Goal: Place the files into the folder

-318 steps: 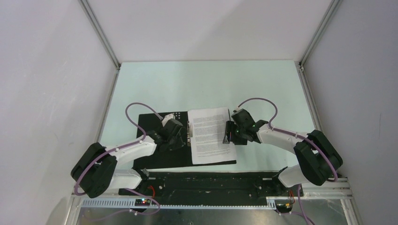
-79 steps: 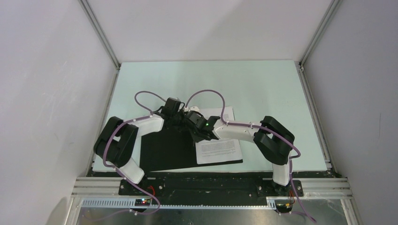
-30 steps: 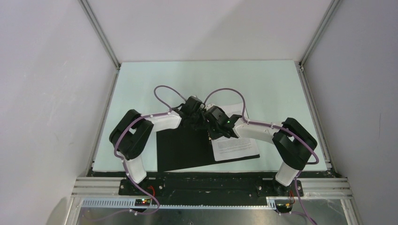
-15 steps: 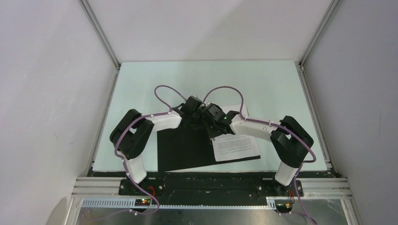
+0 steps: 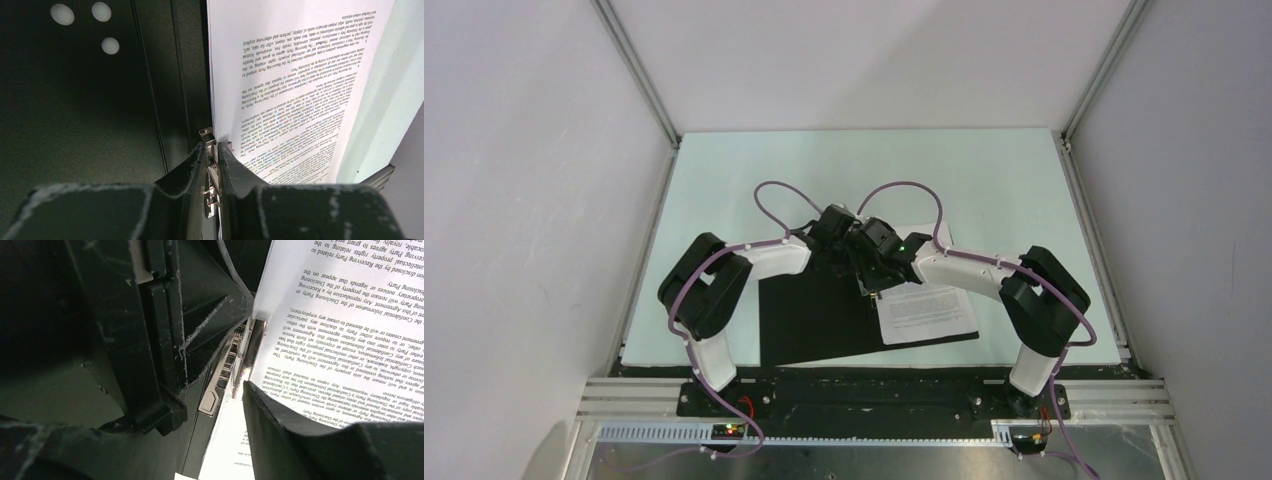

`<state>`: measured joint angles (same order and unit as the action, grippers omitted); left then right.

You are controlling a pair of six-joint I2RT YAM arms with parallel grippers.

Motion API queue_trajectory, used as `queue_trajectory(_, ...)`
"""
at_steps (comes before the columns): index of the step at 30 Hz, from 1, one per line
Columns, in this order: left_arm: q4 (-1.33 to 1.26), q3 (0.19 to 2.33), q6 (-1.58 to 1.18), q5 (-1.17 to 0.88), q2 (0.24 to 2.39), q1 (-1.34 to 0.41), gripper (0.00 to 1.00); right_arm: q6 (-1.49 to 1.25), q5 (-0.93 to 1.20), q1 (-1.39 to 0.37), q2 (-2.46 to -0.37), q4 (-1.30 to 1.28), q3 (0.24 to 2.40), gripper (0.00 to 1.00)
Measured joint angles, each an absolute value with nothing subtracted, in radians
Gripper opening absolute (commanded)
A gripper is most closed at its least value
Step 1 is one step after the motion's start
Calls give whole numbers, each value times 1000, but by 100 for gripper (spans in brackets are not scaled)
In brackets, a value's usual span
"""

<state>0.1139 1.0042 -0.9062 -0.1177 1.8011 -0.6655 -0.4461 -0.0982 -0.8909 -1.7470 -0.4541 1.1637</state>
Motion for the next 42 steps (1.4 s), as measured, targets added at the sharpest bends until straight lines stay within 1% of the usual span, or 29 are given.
queue_trajectory(4, 114, 1004, -905, -119, 1801, -665, 19, -453, -98, -891, -1747, -457, 1168, 53)
queue_trajectory(13, 114, 1004, -897, -129, 1801, -665, 24, -478, -106, -897, -1718, -482, 1168, 56)
queue_trajectory(25, 113, 1005, -889, -134, 1801, -670, 24, -501, -189, -907, -1609, -564, 1169, 54)
queue_trajectory(28, 117, 1005, -889, -134, 1801, -662, 24, -501, -202, -894, -1595, -584, 1189, 51)
queue_trajectory(31, 118, 1005, -889, -134, 1801, -651, 24, -502, -196, -870, -1602, -624, 1262, 49)
queue_trajectory(37, 118, 1005, -889, -135, 1800, -628, 24, -528, -194, -850, -1663, -653, 1388, 44)
queue_trajectory(39, 118, 1005, -889, -135, 1799, -622, 24, -544, -193, -857, -1697, -669, 1410, 40)
queue_trajectory(42, 118, 1004, -889, -135, 1799, -615, 23, -569, -189, -865, -1740, -694, 1416, 37)
